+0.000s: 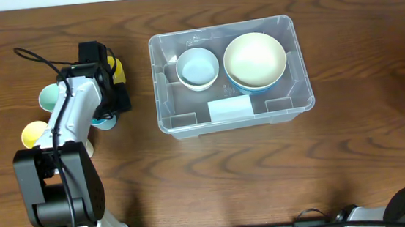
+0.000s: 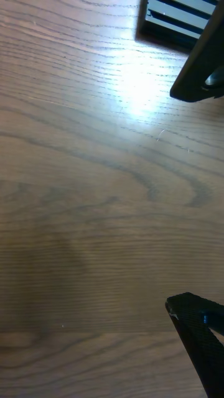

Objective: Pack container
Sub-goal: 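Lift the light blue cup and carry it right into the bin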

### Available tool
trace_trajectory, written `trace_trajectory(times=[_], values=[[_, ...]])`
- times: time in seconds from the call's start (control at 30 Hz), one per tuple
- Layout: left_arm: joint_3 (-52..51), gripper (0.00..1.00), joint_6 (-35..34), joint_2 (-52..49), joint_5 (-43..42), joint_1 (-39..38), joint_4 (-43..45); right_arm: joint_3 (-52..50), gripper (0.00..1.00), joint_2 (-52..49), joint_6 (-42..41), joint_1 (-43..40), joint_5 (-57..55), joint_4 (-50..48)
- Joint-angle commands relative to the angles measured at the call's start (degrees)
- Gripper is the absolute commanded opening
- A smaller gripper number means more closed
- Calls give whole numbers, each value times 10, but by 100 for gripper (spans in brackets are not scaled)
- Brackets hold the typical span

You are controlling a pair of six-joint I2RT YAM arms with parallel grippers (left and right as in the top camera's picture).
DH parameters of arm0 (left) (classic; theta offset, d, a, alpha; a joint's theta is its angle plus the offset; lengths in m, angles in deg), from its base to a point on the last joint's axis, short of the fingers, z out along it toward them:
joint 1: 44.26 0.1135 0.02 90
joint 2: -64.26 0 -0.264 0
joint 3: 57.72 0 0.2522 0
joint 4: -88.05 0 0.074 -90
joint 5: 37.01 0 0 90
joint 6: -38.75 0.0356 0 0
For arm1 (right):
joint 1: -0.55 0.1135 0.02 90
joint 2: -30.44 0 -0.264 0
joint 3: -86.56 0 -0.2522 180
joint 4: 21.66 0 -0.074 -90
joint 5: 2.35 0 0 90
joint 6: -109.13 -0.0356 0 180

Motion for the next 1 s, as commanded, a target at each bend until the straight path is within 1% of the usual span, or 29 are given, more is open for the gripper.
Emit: trace_trajectory(times=[0.0,0.07,0.13,0.17,0.3,0.5,0.57,0.7,0.77,0.87,0.97], values=[[2,26,0,-4,8,3,1,0,99,2,-10,-4,-2,1],[2,18,0,-4,8,3,1,0,99,2,-10,-4,-2,1],[2,7,0,-4,8,3,1,0,99,2,-10,-4,-2,1],[2,6,0,-4,8,3,1,0,99,2,-11,-4,-2,1],[2,6,0,-4,7,3,-4,0,99,2,-11,-4,-2,1],[9,6,-5,27,2,3,-48,0,99,2,-11,-4,-2,1],[16,6,-7,54,-5,2,-66,0,99,2,-10,-4,-2,1],[37,6,-6,139,-62,-4,-97,0,99,2,-10,-4,-2,1],[47,6,-6,181,-76,-13,-110,0,99,2,-10,-4,-2,1],[54,6,-6,253,-82,-44,-114,0,99,2,-11,-4,-2,1],[54,6,4,313,-89,-97,-100,0,99,2,-10,-4,-2,1]])
